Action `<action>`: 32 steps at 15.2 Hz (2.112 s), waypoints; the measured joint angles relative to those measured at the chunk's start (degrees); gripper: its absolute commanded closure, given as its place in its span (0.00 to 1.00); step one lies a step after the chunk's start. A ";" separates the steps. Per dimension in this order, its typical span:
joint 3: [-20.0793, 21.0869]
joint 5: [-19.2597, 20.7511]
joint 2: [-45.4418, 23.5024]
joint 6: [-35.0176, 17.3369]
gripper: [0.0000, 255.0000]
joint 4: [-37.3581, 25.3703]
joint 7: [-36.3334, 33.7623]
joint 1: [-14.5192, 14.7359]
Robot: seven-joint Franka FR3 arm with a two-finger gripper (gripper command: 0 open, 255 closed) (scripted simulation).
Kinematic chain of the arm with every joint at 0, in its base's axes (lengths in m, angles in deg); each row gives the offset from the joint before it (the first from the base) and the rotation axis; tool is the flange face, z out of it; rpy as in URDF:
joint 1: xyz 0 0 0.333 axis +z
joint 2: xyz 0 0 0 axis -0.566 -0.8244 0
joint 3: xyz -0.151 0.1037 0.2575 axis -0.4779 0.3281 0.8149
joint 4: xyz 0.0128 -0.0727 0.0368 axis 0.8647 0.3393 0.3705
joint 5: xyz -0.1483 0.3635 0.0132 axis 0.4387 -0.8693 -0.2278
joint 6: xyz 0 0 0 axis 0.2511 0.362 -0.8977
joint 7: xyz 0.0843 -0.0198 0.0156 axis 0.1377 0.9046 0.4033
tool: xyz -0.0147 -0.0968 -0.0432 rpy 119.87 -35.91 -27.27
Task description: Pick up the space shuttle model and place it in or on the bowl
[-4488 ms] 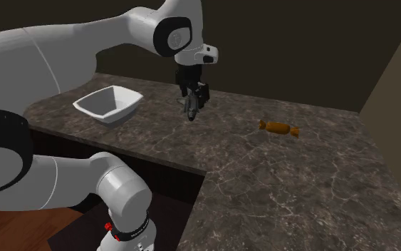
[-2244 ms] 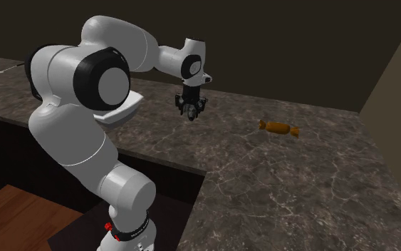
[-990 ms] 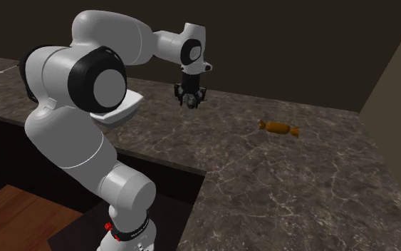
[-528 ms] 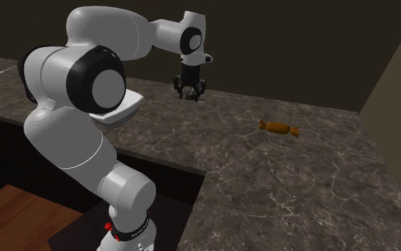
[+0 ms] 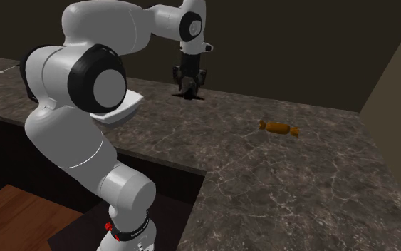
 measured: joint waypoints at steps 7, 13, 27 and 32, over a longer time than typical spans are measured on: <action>-0.15 0.06 -0.91 5.45 1.00 -6.37 -0.30 -0.06; 2.52 -1.10 5.25 5.73 1.00 -0.87 -4.42 1.59; 14.23 -9.01 20.71 5.04 1.00 12.77 -20.36 8.19; 19.37 -12.80 23.75 4.41 1.00 14.99 -26.66 10.75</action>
